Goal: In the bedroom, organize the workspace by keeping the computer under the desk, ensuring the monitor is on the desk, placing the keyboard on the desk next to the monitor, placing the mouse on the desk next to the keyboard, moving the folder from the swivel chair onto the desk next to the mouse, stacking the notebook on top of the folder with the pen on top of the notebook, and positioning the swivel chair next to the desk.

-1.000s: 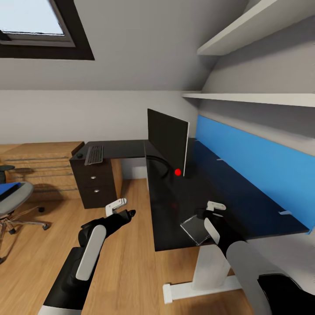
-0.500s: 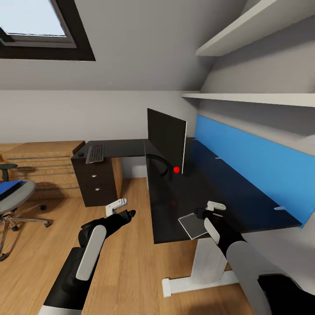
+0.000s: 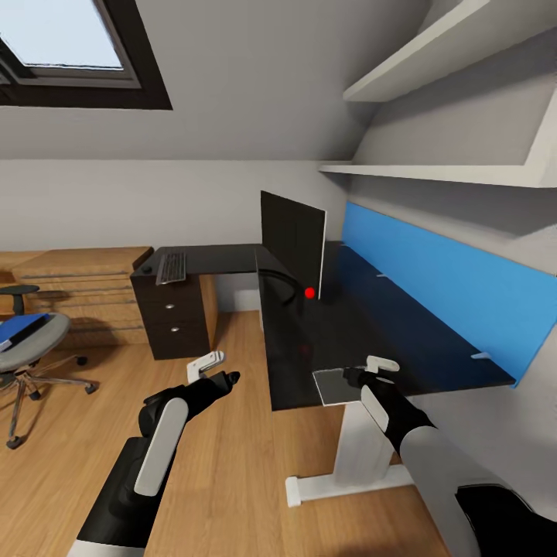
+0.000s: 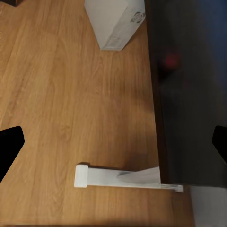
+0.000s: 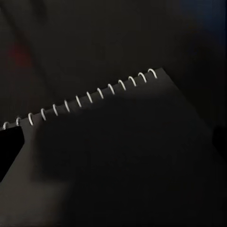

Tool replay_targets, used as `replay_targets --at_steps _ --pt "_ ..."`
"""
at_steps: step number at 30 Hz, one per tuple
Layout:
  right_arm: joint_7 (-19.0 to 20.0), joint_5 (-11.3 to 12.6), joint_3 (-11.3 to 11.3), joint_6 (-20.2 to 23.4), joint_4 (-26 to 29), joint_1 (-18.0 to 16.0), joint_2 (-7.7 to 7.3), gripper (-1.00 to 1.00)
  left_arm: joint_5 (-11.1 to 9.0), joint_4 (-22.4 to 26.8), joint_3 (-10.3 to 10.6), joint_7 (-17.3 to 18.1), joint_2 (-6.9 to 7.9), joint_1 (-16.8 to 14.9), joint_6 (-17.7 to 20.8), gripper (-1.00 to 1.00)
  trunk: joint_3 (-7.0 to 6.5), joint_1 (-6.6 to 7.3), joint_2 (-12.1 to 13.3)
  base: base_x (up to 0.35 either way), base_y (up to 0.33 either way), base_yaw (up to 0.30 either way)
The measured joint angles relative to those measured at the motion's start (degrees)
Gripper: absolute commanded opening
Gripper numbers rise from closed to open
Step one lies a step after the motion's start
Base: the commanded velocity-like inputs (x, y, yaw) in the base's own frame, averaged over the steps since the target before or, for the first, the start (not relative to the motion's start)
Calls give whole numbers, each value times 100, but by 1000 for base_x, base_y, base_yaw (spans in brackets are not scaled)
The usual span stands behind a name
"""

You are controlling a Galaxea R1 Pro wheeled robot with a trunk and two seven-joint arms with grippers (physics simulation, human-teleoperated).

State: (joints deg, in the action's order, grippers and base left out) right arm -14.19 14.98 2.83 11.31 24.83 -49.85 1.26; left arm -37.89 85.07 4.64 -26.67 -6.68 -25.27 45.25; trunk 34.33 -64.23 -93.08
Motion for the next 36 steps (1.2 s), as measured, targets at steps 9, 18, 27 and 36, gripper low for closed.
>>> replay_targets --at_steps 9,18,27,36 --pt "4 5 3 -13 -6 0 0 100 -2 -6 0 0 0 0 0 100 0 -1 0 -76 -1 0" --pt "2 15 2 -21 -10 0 1 100 -8 -6 0 -5 -1 0 1 100 0 0 0 -79 0 0" --pt "-1 12 -4 -76 -33 0 1 100 -9 -6 0 -8 -7 0 0 100 0 1 0 -5 0 0" --pt "-9 -3 0 -107 -51 0 0 100 -9 -6 0 -2 -9 0 0 100 0 0 0 -30 0 0"
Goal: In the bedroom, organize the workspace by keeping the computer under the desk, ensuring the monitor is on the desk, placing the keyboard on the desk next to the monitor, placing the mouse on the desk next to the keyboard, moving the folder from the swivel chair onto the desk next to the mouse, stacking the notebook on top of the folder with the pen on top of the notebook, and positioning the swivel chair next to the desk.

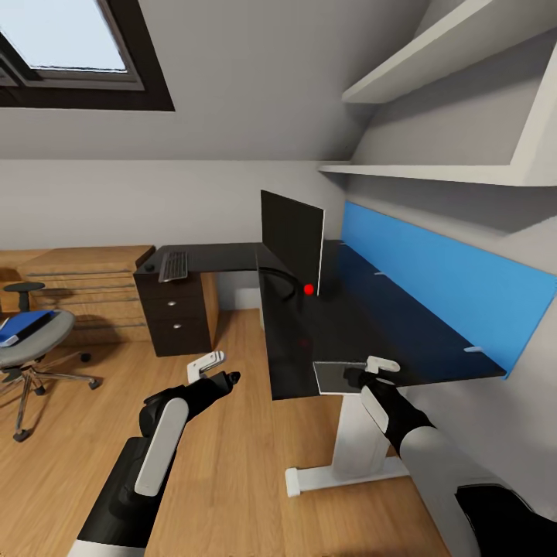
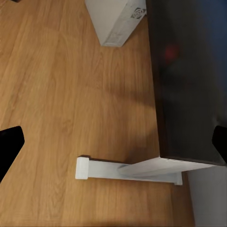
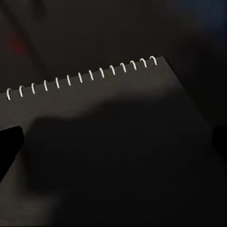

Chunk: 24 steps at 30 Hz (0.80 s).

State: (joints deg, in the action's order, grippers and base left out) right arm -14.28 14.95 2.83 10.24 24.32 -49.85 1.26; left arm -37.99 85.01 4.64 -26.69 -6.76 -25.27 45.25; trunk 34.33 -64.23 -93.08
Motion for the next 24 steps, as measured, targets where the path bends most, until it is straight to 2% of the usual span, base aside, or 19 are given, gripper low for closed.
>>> replay_targets --at_steps 8,24 --pt "-2 -2 -16 -1 -90 -1 0 100 -3 0 0 3 0 0 0 100 0 0 0 -168 0 0" --pt "-3 -9 -14 -2 -91 -2 0 100 -8 0 4 -6 0 0 8 100 0 1 0 -6 0 0"
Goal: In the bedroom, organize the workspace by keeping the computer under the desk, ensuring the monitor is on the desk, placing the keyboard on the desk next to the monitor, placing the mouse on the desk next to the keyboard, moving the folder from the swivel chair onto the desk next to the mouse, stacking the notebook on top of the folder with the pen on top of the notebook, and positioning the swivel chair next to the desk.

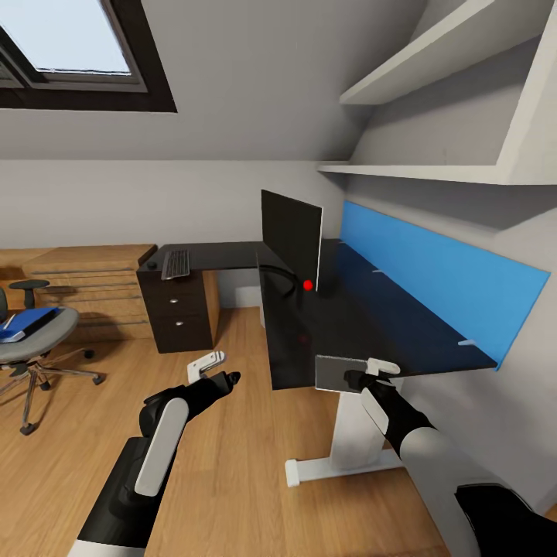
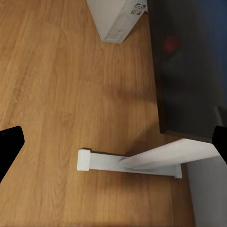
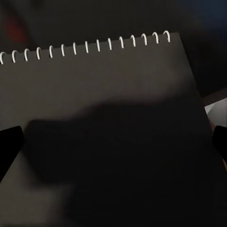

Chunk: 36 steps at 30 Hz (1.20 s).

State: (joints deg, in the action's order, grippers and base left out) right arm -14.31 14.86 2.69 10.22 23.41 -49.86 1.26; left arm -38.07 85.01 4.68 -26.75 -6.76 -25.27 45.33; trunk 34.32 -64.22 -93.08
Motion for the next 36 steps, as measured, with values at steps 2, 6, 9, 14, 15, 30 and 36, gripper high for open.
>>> replay_targets --at_steps 2,6,9,14,15,30,36 --pt "0 -1 -1 1 0 0 0 100 0 0 2 0 0 0 -1 100 0 0 0 0 0 0" --pt "1 -3 -1 2 1 0 0 100 0 0 0 6 0 0 -5 100 0 0 0 0 0 0" --pt "-2 -4 3 5 1 -1 0 100 0 0 -1 10 0 0 -7 100 0 1 -1 58 0 0" --pt "9 2 8 6 85 1 1 100 0 0 2 23 0 0 -8 100 0 2 -1 208 0 0" --pt "1 -3 7 7 87 1 1 100 0 0 1 23 0 0 -8 100 0 2 -1 151 0 0" --pt "2 -1 21 8 62 1 0 100 0 0 -1 26 0 0 0 100 -17 21 39 26 0 0" --pt "2 47 -4 2 9 4 -3 100 -1 -1 3 26 0 0 1 100 -124 153 280 0 0 0"
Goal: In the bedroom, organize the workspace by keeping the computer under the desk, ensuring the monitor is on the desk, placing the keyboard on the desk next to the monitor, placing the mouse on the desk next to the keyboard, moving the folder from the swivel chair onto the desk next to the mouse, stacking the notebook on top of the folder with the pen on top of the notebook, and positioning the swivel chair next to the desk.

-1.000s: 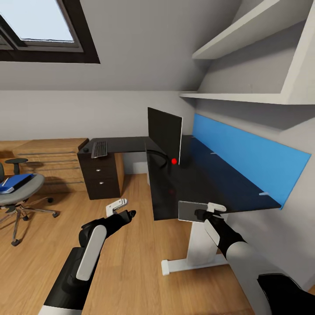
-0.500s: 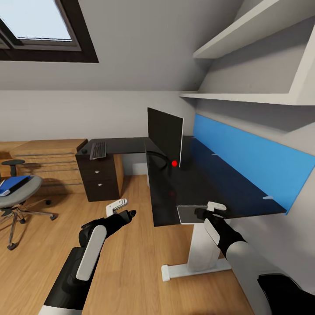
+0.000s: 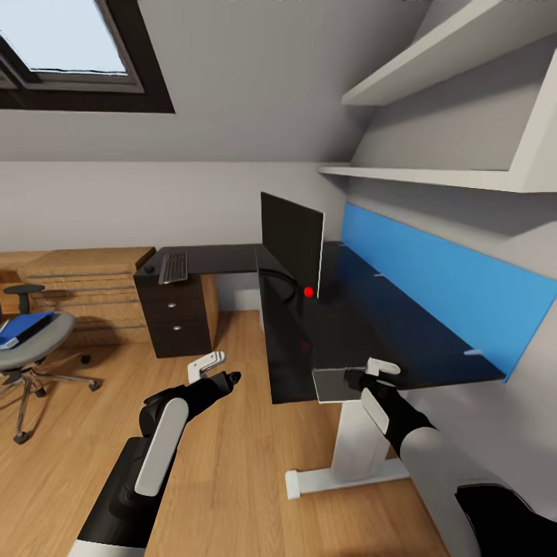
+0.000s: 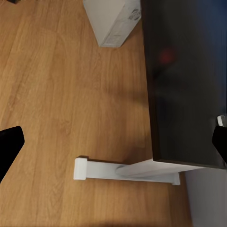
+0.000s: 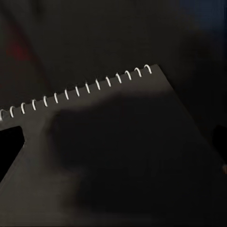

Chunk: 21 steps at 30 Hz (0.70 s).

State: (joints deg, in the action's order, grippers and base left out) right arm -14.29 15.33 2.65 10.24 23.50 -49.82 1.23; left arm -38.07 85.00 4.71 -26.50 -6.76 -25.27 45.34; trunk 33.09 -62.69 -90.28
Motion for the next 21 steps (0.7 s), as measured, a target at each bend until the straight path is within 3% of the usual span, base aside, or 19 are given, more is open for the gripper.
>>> replay_targets --at_steps 7,9,15,19,21 --pt "-11 20 -41 -337 665 17 -6 100 0 -7 1 0 0 0 0 100 -126 154 281 0 0 0" --pt "-17 32 -48 -390 1369 93 -8 100 0 -12 1 0 0 0 0 100 -127 155 282 0 0 0" --pt "-19 105 -68 -404 2162 534 -8 100 2 -15 -5 0 5 0 -1 100 -126 154 282 0 0 0" --pt "-19 516 -120 -403 2616 802 -20 100 10 -12 -7 0 12 0 -6 100 -126 154 282 0 0 0" --pt "-23 973 -150 -398 2803 934 -34 100 16 -10 -7 0 15 0 -10 100 -126 154 282 0 0 0"
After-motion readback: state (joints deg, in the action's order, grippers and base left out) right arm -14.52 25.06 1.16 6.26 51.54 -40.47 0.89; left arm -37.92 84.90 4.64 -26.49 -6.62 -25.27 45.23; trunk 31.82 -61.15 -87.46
